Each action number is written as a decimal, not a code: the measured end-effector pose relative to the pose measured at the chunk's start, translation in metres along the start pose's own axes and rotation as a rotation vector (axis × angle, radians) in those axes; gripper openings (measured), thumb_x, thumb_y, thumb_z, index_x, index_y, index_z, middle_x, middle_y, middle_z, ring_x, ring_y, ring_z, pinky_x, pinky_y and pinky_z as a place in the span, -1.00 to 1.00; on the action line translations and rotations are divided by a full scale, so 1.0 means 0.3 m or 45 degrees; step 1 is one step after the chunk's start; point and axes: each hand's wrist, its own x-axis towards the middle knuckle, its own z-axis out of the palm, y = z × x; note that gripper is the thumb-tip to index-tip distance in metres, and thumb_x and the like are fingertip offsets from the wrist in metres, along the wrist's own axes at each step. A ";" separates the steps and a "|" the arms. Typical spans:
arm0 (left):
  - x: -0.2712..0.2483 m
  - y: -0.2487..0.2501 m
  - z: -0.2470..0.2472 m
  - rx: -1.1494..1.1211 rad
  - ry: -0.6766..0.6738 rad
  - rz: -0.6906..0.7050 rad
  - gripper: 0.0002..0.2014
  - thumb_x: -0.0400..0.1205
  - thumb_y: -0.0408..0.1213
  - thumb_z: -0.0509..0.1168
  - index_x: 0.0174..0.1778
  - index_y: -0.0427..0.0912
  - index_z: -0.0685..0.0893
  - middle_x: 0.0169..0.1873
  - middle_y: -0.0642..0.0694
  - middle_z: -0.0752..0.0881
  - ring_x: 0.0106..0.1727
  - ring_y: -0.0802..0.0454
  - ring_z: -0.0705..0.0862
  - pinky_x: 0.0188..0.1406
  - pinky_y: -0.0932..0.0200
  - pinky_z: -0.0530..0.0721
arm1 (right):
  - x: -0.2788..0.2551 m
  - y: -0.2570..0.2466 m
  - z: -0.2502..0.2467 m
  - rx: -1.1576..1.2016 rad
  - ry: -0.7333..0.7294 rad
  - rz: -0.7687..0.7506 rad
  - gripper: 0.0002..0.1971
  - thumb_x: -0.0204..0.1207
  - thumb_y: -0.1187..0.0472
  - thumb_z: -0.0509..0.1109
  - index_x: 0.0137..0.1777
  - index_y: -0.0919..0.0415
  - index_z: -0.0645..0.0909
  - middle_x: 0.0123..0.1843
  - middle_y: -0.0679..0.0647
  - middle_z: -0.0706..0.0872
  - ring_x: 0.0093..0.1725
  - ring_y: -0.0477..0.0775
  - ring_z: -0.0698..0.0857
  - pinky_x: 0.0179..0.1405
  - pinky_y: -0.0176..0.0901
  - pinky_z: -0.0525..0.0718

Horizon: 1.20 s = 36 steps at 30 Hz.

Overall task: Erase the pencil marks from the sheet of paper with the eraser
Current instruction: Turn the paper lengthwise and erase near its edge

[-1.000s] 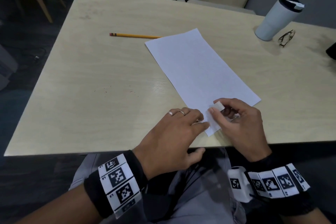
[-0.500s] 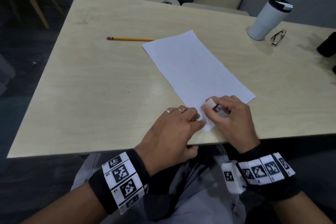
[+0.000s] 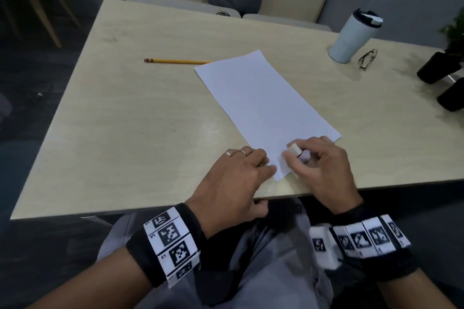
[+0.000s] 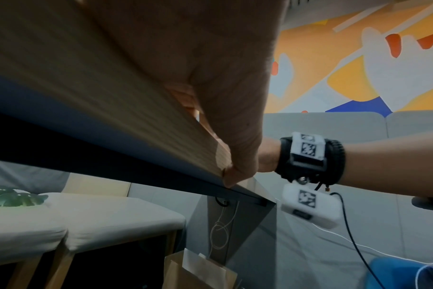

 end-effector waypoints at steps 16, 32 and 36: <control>0.003 0.012 0.001 0.034 -0.019 0.008 -0.52 0.38 0.12 0.36 0.19 0.05 0.77 0.10 0.08 0.66 0.09 -0.04 0.66 0.19 -0.02 0.60 | 0.004 0.053 -0.054 -0.087 -0.014 -0.012 -0.90 0.53 0.25 0.69 -0.05 0.03 0.88 -0.24 -0.15 0.78 -0.11 -0.02 0.63 -0.03 -0.16 0.58; 0.007 0.019 -0.009 0.032 -0.059 0.006 -0.53 0.38 0.11 0.36 0.17 0.03 0.77 0.10 0.07 0.66 0.09 -0.05 0.66 0.19 -0.03 0.60 | 0.016 0.087 -0.053 -0.169 -0.031 -0.041 -0.92 0.56 0.24 0.68 -0.09 0.05 0.85 -0.28 -0.07 0.75 -0.13 0.07 0.61 -0.06 0.04 0.63; 0.008 0.014 -0.001 0.043 -0.050 -0.001 -0.51 0.39 0.12 0.35 0.20 0.04 0.76 0.13 0.07 0.66 0.12 -0.05 0.66 0.23 -0.02 0.57 | 0.018 0.050 -0.056 0.001 0.056 0.033 -0.93 0.59 0.18 0.66 0.01 0.01 0.85 -0.14 -0.35 0.76 -0.14 -0.08 0.60 -0.03 -0.28 0.57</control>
